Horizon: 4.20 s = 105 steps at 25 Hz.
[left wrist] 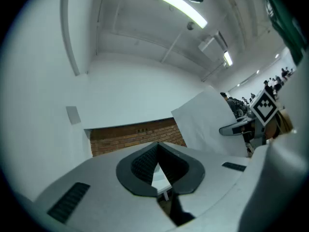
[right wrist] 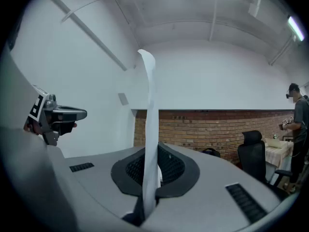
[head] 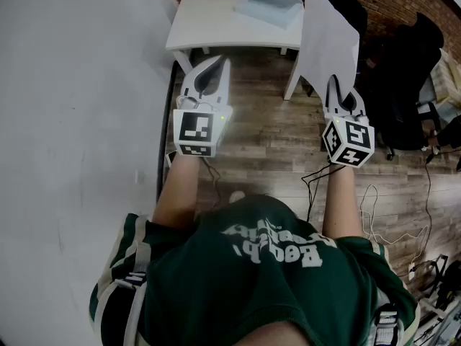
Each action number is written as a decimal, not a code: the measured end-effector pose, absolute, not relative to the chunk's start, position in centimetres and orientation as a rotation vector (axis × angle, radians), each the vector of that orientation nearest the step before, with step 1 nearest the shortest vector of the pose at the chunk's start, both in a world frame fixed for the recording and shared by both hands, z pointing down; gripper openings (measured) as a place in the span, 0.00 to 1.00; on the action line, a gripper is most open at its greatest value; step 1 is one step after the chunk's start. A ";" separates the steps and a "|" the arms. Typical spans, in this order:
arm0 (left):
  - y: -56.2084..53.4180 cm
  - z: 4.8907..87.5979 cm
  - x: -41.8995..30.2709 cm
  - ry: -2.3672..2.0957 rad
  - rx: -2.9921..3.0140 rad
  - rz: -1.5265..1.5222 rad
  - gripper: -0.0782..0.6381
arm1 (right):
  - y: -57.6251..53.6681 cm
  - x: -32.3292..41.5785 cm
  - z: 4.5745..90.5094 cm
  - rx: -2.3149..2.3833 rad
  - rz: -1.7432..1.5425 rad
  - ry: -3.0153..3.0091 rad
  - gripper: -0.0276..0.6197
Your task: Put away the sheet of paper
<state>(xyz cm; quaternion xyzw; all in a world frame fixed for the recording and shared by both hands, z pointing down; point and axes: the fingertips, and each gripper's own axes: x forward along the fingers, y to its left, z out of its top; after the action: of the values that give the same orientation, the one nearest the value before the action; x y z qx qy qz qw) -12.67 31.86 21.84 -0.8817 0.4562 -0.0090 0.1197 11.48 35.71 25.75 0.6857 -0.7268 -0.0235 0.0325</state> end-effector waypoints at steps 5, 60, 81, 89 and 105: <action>31.8 21.5 -12.7 1.333 -2.575 -0.017 0.11 | 35.6 11.3 25.6 2.111 -0.075 -2.243 0.03; 24.0 24.2 -17.8 1.234 -2.626 0.005 0.11 | 27.7 3.9 27.5 2.118 -0.110 -2.239 0.04; 1.5 24.6 -5.5 1.311 -2.585 -0.046 0.11 | 5.0 13.3 27.4 1.940 -0.162 -2.400 0.03; -2.6 26.1 -5.0 1.303 -2.612 -0.073 0.11 | 0.9 13.1 28.9 1.923 -0.134 -2.408 0.04; -14.0 28.8 -3.8 1.123 -2.719 -0.096 0.11 | -9.1 11.6 29.6 1.948 -0.124 -2.320 0.04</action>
<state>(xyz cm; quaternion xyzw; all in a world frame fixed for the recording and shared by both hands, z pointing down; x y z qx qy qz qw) -3.79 -13.98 28.78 -0.9193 0.3795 -0.0324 0.0990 11.60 -9.06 29.56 0.6415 -0.7641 -0.0410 0.0546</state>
